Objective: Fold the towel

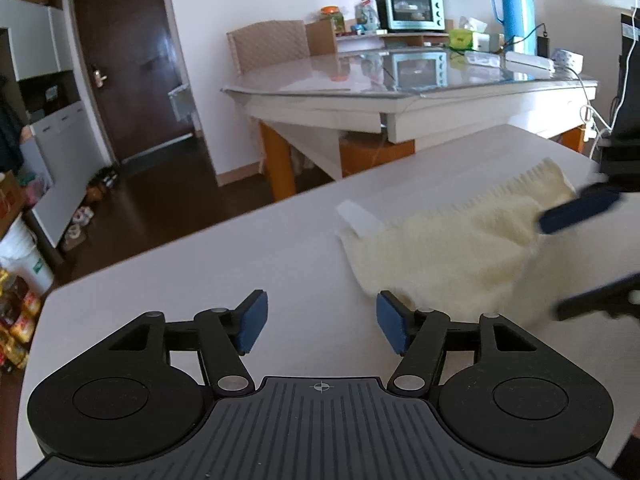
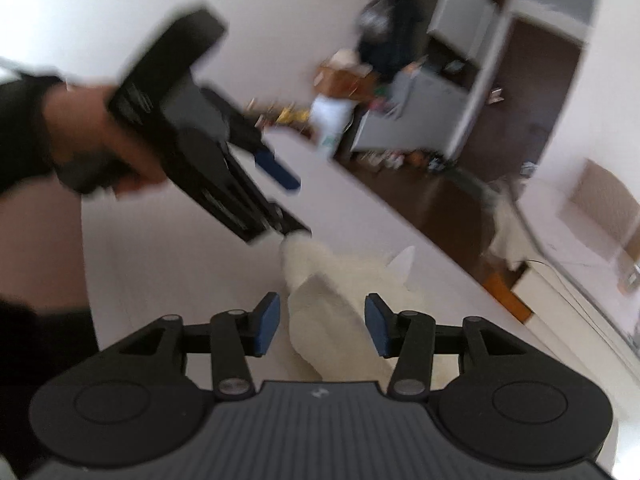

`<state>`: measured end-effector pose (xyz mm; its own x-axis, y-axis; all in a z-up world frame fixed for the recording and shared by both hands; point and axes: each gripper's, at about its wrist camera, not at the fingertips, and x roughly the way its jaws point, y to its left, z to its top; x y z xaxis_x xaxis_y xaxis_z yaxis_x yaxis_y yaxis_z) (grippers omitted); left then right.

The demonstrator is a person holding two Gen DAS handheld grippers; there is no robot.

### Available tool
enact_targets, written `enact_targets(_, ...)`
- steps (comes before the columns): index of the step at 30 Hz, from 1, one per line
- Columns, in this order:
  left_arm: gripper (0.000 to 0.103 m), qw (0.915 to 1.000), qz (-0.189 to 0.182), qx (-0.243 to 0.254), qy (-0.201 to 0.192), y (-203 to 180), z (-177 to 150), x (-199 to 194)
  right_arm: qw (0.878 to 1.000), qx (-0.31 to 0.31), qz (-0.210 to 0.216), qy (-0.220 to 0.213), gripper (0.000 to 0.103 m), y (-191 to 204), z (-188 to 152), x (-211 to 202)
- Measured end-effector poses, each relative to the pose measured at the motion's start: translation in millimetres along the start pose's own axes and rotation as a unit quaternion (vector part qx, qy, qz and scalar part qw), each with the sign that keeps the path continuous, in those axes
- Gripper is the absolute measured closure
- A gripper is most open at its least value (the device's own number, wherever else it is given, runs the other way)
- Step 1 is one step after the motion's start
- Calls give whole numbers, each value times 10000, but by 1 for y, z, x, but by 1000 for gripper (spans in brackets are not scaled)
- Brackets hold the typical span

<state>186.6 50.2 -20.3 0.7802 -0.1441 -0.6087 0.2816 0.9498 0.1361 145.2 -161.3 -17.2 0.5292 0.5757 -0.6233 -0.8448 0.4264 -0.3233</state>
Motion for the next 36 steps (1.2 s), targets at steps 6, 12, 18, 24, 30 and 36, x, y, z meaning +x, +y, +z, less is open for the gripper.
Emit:
enact_targets(6, 36, 9991, -435, 11, -14, -3, -13, -11, 9994, 209, -186, -207, 98, 5, 2, -25)
enact_targets(12, 35, 9948, -989, 76, -225, -21, -10, -17, 9844, 1307, -566, -1028, 98, -9, -15, -87)
enact_targets(18, 35, 9876, -1524, 314, -217, -51, -9, -20, 9683, 2071, -682, -1216, 98, -20, -49, -118)
enact_targets(24, 67, 9836, -1791, 178, -146, -59, -4, -5, 9659, 2247, -735, -1058, 97, -14, -81, -135)
enact_targets(30, 98, 9847, -1743, 12, 4, -45, 2, -10, 9649, 2162, -1321, -691, 97, -6, -98, -140)
enact_targets(36, 98, 9797, -1919, 165, 565, -34, -20, -41, 9686, 2159, -1082, -596, 97, 7, -106, -142)
